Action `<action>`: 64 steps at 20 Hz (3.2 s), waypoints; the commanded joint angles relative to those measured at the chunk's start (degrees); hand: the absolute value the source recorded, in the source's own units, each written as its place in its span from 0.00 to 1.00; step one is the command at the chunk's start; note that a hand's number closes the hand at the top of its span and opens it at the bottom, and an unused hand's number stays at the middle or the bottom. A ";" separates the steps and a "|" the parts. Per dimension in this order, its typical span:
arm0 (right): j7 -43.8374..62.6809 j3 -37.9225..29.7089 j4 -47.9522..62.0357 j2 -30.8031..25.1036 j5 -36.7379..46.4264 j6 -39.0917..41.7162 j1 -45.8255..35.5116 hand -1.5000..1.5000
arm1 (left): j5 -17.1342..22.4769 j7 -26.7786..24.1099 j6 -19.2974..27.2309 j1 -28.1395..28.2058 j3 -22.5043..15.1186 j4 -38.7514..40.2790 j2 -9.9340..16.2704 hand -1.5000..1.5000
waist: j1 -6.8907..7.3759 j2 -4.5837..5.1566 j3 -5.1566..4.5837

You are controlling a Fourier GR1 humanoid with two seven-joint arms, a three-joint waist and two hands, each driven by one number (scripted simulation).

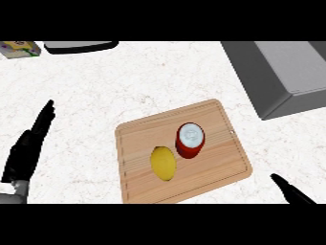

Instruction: Pick the can from the cutting board and place it in the cardboard box

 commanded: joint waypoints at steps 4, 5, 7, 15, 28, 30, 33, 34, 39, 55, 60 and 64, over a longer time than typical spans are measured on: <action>-16.22 5.13 -1.40 5.37 17.78 -9.98 19.67 0.00 | -2.66 -0.02 -1.08 -1.90 -2.91 2.64 -0.78 0.50 | 3.02 0.68 -0.53; -13.12 6.60 -4.84 6.19 20.56 -12.29 22.81 0.00 | -2.79 1.16 -1.69 -3.35 -1.91 2.59 0.99 0.50 | 3.34 0.69 -0.60; -10.32 7.83 -9.89 7.51 23.66 -14.13 30.46 0.00 | -2.45 0.72 -2.70 -1.90 -2.25 1.63 1.20 0.50 | 4.26 0.59 -0.63; 5.01 27.90 -22.30 8.37 44.10 -23.79 49.21 0.00 | -4.72 -1.60 -2.06 -4.10 -4.14 6.20 -2.29 0.50 | 6.13 1.40 -0.71; 37.50 42.89 -30.86 8.40 76.68 -27.04 60.33 0.00 | -4.47 1.64 -4.50 -8.12 -3.39 5.44 -2.20 0.50 | 7.97 2.27 -0.66; 43.26 42.27 -32.06 8.40 80.88 -24.23 58.60 0.00 | -4.53 1.02 -4.58 -7.70 -3.09 4.20 -1.89 0.50 | 8.54 2.12 -0.61; 51.79 44.16 -31.31 8.41 85.63 -21.23 55.48 0.00 | -5.80 -2.64 -4.09 -6.22 -3.41 7.07 -2.59 0.50 | 8.22 2.03 -0.61; 54.22 44.87 -32.46 8.41 88.27 -19.39 54.79 0.00 | -5.64 1.17 -4.23 -5.46 -4.07 2.80 -2.23 0.50 | 8.71 1.77 -0.55; 68.85 44.00 -31.25 8.41 94.40 -9.01 39.15 0.00 | -6.16 -1.73 -3.56 -6.85 -3.31 7.53 -4.47 0.50 | 8.04 1.59 -0.51; 99.40 40.80 -13.55 8.41 99.10 8.31 -3.99 0.00 | -7.38 -4.59 -6.84 -5.46 0.29 9.38 -5.26 0.50 | 7.34 0.77 -0.39; 103.65 41.39 -6.30 8.41 98.87 5.00 -10.05 0.00 | -10.17 -0.45 -7.05 -7.11 0.64 7.46 -6.51 0.50 | 7.25 0.71 -0.37; 108.13 45.60 -6.97 8.40 102.52 6.79 -9.40 0.00 | -12.11 1.54 -5.91 -9.70 1.22 9.19 -9.67 0.50 | 6.99 0.69 -0.39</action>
